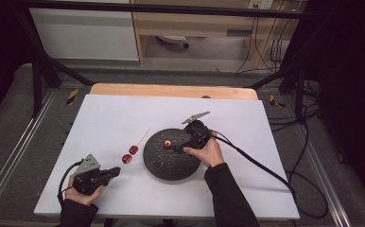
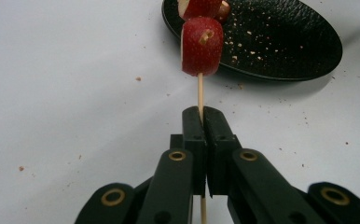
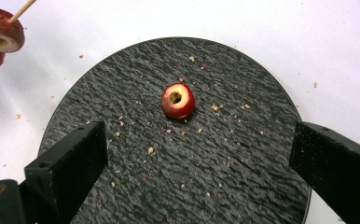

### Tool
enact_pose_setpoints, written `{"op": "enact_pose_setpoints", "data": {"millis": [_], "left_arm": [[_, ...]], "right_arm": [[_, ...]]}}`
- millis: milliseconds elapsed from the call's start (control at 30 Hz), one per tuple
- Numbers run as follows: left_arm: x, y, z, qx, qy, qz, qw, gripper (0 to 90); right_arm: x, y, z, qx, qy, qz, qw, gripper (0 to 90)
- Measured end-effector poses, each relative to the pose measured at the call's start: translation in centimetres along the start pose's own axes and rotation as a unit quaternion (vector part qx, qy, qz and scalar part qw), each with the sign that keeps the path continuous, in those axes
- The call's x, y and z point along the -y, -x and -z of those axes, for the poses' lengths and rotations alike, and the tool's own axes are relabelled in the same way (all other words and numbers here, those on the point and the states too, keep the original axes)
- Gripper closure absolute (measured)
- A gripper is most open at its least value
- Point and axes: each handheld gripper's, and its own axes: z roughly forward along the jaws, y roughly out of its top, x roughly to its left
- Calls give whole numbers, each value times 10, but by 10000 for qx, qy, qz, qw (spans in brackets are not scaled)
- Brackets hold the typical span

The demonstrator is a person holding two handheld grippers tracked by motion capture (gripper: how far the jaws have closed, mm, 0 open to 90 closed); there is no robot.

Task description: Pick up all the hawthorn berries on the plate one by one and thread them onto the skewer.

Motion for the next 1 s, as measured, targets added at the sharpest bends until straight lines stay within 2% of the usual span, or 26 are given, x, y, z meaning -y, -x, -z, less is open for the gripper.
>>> {"op": "enact_pose_setpoints", "data": {"millis": [433,767,867,1000], "left_arm": [[0,0,-2,-8,-23,-1,10000,880],[1,-2,-1,-12,-27,15,10000,880],[1,-2,-1,-8,-36,11,10000,880],[1,-2,-2,-3,-39,5,10000,879]], "right_arm": [[-26,-8,-31,-23,-456,191,9988,105],[-34,-4,-56,-81,-899,317,9954,228],[-35,-4,-61,-156,-972,408,9943,274],[-36,-3,-65,-257,-1054,402,9933,356]]}}
